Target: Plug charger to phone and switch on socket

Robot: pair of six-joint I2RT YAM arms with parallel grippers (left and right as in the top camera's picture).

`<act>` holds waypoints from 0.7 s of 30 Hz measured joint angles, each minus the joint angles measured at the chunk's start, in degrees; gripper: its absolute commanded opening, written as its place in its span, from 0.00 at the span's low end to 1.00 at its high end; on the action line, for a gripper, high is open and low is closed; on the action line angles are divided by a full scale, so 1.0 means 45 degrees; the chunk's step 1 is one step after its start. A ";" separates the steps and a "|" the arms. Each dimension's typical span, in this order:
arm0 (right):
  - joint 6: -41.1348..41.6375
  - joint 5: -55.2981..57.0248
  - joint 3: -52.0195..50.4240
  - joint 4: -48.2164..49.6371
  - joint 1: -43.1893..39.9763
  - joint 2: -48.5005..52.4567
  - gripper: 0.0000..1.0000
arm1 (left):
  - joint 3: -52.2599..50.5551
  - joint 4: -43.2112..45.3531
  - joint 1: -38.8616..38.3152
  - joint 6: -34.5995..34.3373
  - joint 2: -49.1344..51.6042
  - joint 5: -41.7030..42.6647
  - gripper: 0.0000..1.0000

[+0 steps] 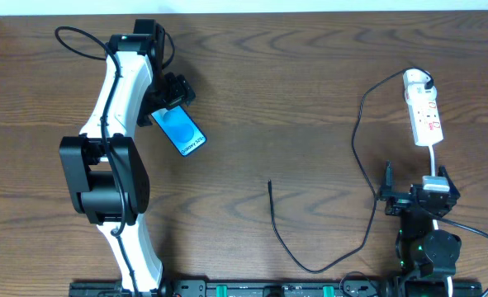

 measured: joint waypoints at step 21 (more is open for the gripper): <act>0.0000 0.0000 0.0000 0.0000 0.0000 0.0000 0.99 | -0.0748 0.0612 0.0000 -0.1399 0.0000 -0.0005 0.98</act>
